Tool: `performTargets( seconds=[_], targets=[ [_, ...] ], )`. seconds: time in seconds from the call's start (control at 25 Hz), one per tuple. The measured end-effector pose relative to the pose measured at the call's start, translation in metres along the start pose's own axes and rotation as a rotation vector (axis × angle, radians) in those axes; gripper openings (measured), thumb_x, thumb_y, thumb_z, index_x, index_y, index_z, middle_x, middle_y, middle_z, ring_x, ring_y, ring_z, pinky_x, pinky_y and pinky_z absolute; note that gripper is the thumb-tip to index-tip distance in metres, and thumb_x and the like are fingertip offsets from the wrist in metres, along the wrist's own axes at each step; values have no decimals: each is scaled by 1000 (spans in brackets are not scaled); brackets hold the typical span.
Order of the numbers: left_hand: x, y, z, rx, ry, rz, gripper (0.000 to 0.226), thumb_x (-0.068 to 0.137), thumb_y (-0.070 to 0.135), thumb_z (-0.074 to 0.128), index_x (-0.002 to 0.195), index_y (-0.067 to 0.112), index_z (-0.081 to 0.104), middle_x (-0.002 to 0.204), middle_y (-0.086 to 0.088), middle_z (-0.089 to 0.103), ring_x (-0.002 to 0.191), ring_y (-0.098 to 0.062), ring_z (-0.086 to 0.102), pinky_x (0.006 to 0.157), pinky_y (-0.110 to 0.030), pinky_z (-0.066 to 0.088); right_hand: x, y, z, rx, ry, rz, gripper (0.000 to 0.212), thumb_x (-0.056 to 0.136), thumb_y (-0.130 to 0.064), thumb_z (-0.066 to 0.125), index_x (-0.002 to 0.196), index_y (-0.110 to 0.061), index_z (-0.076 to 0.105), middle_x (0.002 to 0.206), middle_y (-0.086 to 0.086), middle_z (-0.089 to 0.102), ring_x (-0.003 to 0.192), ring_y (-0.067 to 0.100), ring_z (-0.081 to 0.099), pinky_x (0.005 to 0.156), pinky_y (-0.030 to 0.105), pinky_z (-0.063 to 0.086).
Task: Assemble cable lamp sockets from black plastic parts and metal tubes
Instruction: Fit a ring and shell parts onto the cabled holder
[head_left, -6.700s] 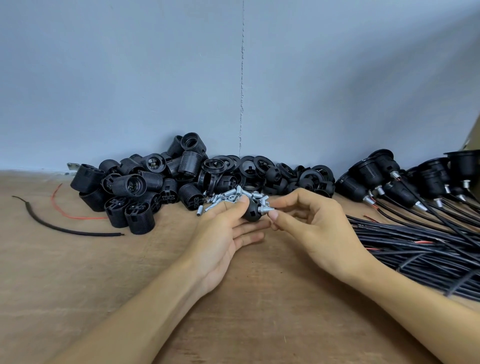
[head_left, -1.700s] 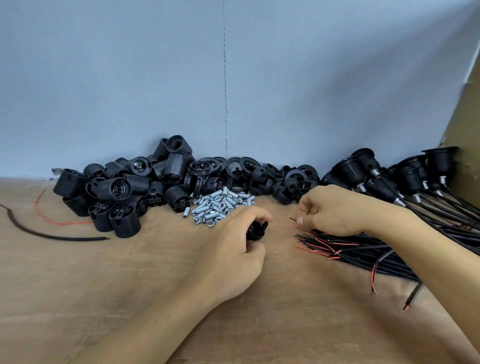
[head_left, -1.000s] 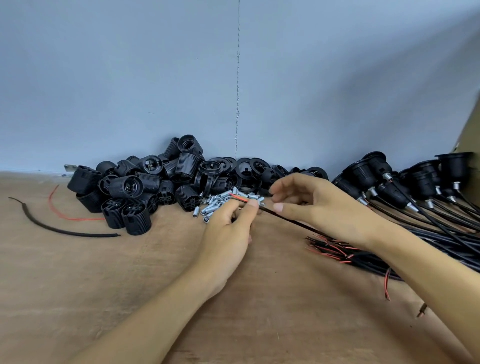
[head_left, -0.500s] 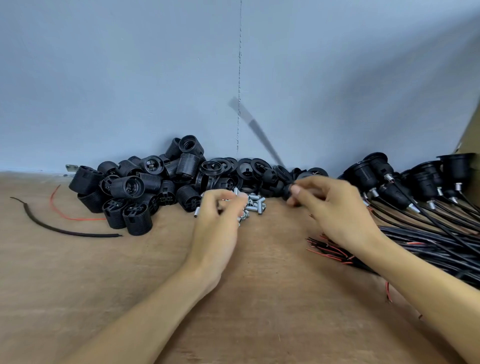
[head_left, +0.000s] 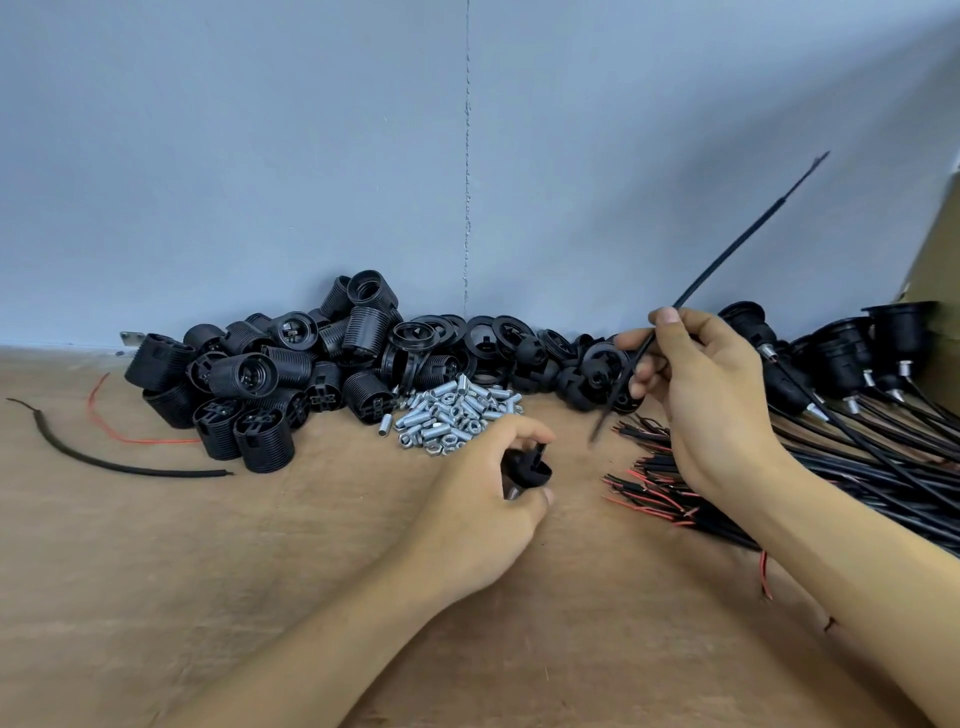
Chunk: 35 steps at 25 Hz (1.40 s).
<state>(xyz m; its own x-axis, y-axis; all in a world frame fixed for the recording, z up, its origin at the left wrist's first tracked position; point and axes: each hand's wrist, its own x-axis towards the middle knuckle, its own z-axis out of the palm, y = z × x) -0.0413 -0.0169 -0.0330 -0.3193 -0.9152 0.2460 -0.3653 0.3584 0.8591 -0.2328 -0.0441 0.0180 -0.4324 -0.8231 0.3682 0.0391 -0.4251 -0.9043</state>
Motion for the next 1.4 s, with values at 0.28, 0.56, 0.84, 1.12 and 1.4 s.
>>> performTargets(
  seconds=[0.28, 0.56, 0.84, 1.12, 1.4],
  targets=[
    [3, -5, -2, -91, 84, 75, 54, 83, -1, 73, 102, 47, 55, 109, 14, 71, 107, -4, 66, 94, -24, 46, -15, -10, 12, 64, -128, -70, 12, 107, -22, 47, 100, -12, 51, 78, 6, 73, 57, 16, 58, 56, 29, 54],
    [4, -6, -2, -109, 121, 110, 53, 81, 2, 76, 100, 47, 56, 105, 17, 72, 101, -4, 67, 79, -12, 43, -30, -8, 19, -4, -244, -124, 15, 107, -22, 46, 98, -11, 51, 82, 7, 74, 59, 18, 62, 62, 33, 58],
    [4, -6, -1, -141, 143, 96, 54, 80, 0, 76, 102, 47, 58, 103, 19, 73, 96, -2, 67, 75, -10, 45, -36, -7, 19, -66, -303, -217, 14, 106, -21, 46, 100, -10, 51, 82, 7, 72, 62, 20, 61, 64, 35, 57],
    [5, -5, -1, -217, 105, 55, 46, 79, 1, 79, 103, 36, 62, 102, 18, 75, 91, -11, 69, 72, -14, 49, -40, -13, 21, -136, -391, -313, 15, 106, -24, 47, 102, -10, 52, 83, 10, 71, 63, 24, 62, 64, 44, 57],
    [4, -1, -6, -408, 23, 18, 48, 71, 19, 83, 113, 37, 69, 102, 8, 78, 93, -9, 71, 82, -21, 56, -38, -7, 19, -201, -378, -185, 21, 106, -24, 46, 98, -7, 54, 82, 7, 73, 63, 17, 61, 59, 28, 53]
  ],
)
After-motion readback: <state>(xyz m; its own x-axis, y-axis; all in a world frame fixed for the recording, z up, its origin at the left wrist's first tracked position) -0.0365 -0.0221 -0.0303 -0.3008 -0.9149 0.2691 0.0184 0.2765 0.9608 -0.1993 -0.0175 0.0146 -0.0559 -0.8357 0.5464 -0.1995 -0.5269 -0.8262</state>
